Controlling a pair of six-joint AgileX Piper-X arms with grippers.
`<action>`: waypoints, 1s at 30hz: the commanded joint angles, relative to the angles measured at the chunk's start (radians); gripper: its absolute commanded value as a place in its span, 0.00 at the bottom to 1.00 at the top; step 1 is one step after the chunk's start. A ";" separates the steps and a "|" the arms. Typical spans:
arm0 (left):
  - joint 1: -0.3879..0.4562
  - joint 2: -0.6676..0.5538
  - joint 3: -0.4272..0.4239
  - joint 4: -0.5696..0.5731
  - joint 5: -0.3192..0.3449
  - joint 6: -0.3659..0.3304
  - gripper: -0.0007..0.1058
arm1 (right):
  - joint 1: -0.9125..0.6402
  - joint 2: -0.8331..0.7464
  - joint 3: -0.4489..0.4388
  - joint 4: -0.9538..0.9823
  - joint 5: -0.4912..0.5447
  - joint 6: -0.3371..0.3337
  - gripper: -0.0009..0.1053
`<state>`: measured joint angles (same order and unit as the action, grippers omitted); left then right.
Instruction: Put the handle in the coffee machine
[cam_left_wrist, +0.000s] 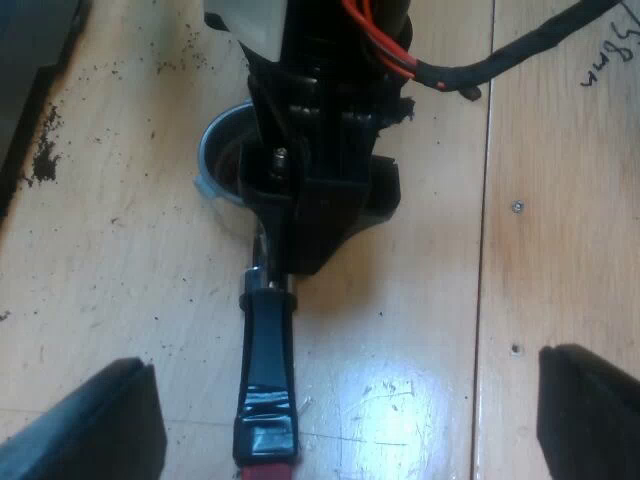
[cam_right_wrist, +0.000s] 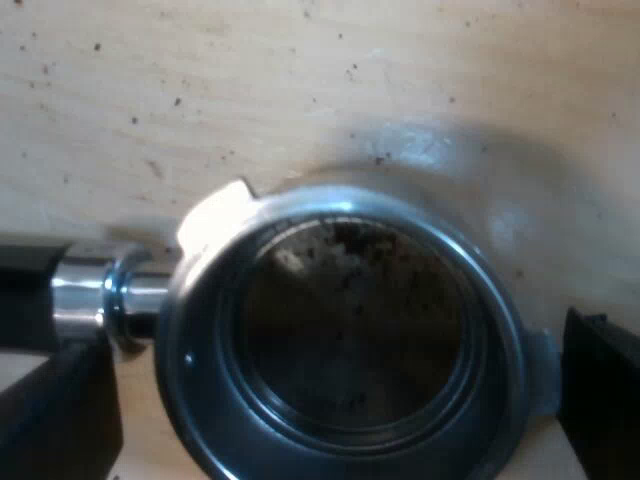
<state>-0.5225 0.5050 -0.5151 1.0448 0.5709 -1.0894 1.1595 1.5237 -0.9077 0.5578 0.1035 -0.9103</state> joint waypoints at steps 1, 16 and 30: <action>0.002 -0.002 -0.002 -0.001 0.010 -0.011 0.74 | -0.004 -0.001 -0.013 0.007 0.005 -0.010 0.86; 0.002 -0.002 -0.002 -0.001 0.010 -0.011 0.74 | -0.043 -0.001 -0.045 0.097 0.046 -0.065 0.86; 0.002 -0.002 -0.002 -0.001 0.010 -0.011 0.74 | -0.042 -0.001 -0.045 0.067 0.024 -0.104 0.86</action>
<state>-0.5225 0.5050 -0.5151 1.0448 0.5709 -1.0894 1.1204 1.5237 -0.9471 0.6181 0.1366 -1.0016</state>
